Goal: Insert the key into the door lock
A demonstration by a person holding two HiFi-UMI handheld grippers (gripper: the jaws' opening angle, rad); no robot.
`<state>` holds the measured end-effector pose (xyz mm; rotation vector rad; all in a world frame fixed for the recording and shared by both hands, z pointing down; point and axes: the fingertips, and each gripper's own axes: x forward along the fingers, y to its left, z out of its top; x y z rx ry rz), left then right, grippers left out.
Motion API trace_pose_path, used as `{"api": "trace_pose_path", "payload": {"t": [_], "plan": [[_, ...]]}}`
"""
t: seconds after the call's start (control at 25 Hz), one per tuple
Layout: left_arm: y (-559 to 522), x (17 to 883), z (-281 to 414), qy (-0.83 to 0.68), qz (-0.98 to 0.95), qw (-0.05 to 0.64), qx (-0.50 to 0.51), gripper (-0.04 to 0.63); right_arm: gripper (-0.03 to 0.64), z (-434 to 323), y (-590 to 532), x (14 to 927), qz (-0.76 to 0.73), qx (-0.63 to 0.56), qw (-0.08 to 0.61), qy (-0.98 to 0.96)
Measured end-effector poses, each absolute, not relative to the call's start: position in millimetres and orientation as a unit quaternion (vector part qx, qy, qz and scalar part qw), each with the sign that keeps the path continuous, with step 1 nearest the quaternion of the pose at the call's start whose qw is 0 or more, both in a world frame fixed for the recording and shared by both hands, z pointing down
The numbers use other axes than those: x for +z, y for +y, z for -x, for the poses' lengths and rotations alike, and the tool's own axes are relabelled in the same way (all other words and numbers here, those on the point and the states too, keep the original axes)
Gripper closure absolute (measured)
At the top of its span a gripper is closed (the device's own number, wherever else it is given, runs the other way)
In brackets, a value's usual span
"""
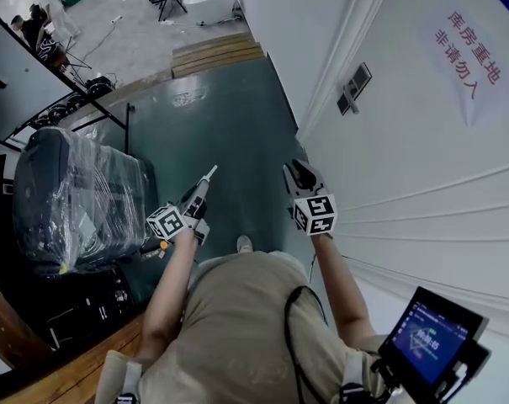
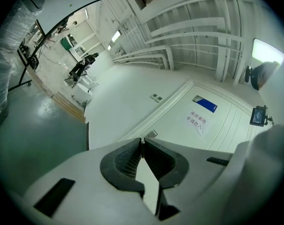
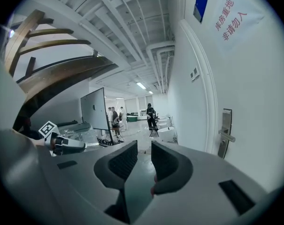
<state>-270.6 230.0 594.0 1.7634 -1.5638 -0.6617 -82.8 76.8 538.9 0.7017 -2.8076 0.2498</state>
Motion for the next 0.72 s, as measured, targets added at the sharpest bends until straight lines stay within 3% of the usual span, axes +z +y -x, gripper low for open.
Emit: {"api": "trace_pose_path", "payload": {"t": [0.72], "plan": [[200,614,318,-0.562,-0.698,0.361,-0.257,0.562,0.529,116,61,544,-0.284,0.079,0.114,-0.949]]}}
